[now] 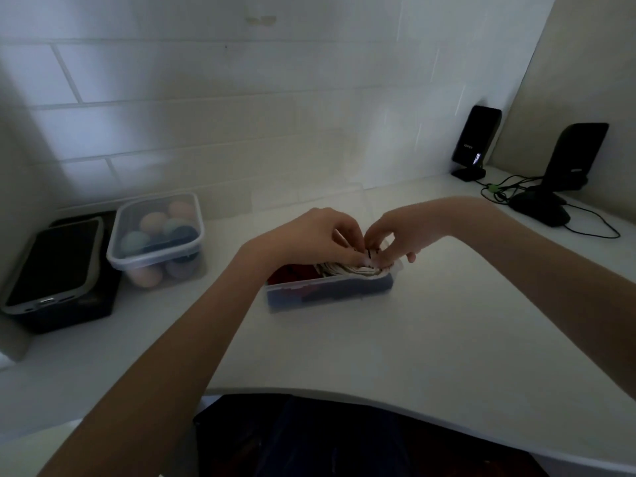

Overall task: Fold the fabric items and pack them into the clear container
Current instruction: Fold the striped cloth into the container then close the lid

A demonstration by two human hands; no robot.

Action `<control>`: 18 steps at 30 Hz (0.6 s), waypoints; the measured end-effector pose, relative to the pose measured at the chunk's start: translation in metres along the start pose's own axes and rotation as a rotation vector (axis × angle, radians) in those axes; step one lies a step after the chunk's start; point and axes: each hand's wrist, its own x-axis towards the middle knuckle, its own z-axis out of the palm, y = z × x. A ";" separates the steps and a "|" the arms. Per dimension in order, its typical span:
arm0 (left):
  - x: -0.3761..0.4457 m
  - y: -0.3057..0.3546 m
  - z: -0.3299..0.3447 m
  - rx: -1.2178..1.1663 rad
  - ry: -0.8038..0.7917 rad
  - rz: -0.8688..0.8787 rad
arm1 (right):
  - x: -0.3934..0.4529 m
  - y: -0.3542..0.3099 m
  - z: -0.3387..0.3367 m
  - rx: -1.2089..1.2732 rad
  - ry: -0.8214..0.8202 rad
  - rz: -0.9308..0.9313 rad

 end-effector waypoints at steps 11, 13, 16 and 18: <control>-0.004 -0.001 0.004 -0.031 0.004 0.098 | 0.011 0.003 0.024 -0.080 0.301 -0.034; -0.001 -0.003 0.005 0.028 -0.017 0.063 | 0.010 0.007 0.020 0.007 0.376 -0.084; 0.002 -0.002 0.009 0.107 -0.063 0.041 | 0.001 0.004 0.017 0.063 0.531 -0.192; 0.004 0.000 0.012 0.152 -0.075 0.046 | -0.004 -0.004 0.019 0.068 0.499 -0.201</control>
